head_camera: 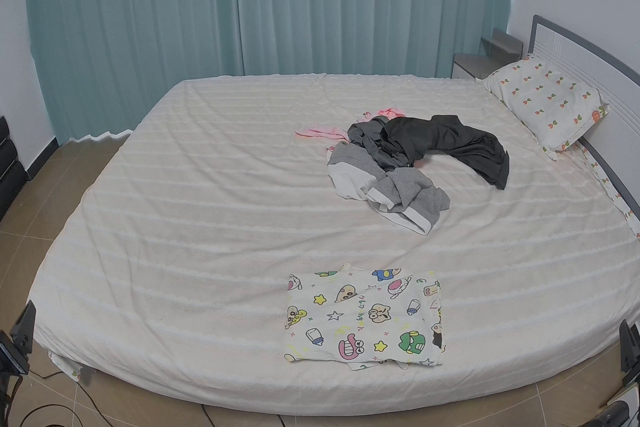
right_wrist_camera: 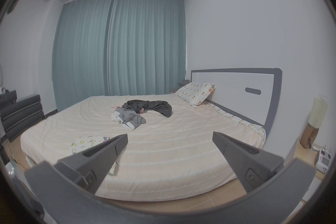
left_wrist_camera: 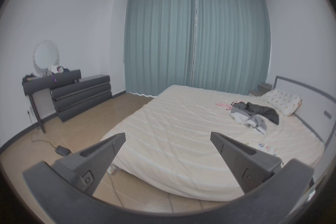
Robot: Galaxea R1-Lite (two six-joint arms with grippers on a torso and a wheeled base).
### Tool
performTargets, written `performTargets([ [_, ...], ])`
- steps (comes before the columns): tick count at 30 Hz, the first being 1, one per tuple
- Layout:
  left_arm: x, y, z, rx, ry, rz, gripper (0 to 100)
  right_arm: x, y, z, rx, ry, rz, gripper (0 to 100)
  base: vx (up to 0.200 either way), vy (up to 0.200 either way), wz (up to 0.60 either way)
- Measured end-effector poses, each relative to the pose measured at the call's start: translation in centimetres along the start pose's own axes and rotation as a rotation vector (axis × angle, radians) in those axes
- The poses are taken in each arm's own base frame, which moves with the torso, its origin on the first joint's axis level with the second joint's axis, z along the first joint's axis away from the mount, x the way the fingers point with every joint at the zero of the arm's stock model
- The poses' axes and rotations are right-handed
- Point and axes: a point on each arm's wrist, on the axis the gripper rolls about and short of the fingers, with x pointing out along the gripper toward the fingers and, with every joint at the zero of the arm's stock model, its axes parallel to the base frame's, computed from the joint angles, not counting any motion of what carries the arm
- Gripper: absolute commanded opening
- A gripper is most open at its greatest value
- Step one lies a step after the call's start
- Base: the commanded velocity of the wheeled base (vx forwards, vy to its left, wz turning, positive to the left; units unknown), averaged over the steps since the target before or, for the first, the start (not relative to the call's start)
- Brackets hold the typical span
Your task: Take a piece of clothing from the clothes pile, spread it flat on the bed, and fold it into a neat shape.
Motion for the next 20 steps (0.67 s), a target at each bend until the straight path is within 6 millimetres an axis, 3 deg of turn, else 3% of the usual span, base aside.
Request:
performTargets([
  [8, -0.7, 1.2, -4.6, 0.015, -0.035, 0.042, 100, -0.3, 0.0, -1.8, -0.015, -0.023, 0.03, 100, 0.0, 0.0, 0.0],
  [12, -0.5, 1.1, -5.5, -0.024, -0.08, 0.006, 100, -0.3, 0.0, -2.1, -0.01, -0.028, 0.059, 100, 0.0, 0.0, 0.0],
  [20, -0.4, 0.2, -6.4, -0.029, -0.085, -0.38, 100, -0.3, 0.2, -2.1, -0.007, -0.055, 0.15, 100, 0.0, 0.0, 0.0],
])
